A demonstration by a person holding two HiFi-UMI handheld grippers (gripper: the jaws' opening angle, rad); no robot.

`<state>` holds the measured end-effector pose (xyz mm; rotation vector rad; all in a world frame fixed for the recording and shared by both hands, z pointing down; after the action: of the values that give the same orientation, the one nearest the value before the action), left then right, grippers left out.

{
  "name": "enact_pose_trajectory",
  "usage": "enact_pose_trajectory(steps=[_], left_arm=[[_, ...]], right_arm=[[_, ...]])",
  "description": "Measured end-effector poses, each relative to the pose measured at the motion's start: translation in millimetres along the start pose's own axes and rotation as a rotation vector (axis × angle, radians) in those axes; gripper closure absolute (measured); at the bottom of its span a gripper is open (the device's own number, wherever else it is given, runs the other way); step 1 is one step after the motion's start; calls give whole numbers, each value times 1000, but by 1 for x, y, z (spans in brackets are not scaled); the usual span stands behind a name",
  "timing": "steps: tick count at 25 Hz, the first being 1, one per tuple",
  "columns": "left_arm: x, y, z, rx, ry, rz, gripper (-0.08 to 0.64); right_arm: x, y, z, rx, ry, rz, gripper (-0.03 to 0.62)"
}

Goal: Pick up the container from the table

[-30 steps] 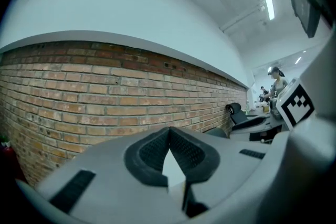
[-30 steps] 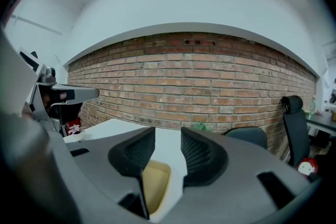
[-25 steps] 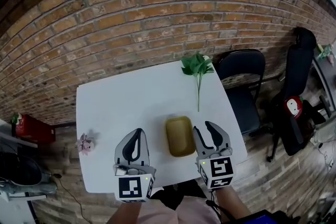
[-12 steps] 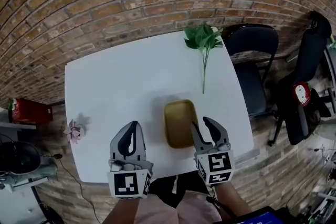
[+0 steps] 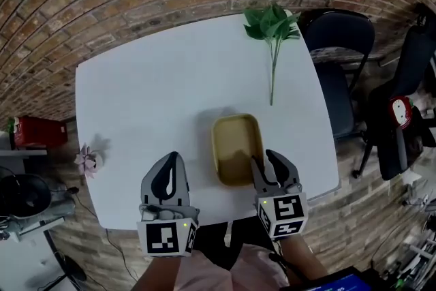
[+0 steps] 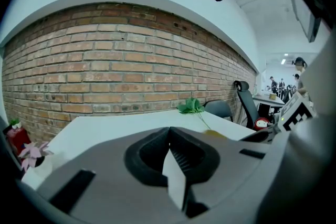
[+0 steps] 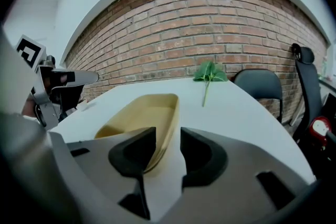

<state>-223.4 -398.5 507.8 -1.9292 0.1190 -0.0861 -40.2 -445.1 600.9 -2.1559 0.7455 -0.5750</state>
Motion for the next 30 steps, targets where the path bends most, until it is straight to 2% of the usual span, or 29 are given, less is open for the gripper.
enact_pose_trajectory(steps=[11, 14, 21, 30], left_arm=[[0, 4, -5, -1, 4, -3, 551], [1, 7, -4, 4, 4, -4, 551], [-3, 12, -1, 12, 15, -9, 551], [-8, 33, 12, 64, 26, -8, 551]], right_arm=[[3, -1, -8, -22, -1, -39, 476], [6, -1, -9, -26, -14, -43, 525], [4, 4, -9, -16, -22, -55, 566], [-10, 33, -1, 46, -8, -26, 569]])
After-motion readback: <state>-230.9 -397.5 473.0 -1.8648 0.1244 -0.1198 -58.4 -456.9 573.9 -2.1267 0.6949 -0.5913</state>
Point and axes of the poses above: the fingertips, and each gripper's own axes: z backward along the fingers, x to its right, y out of its top, the point moved 1 cm from there along z, backward along the fingers, and after that the axes turned 3 degrees about y, right-handed, at the moved point
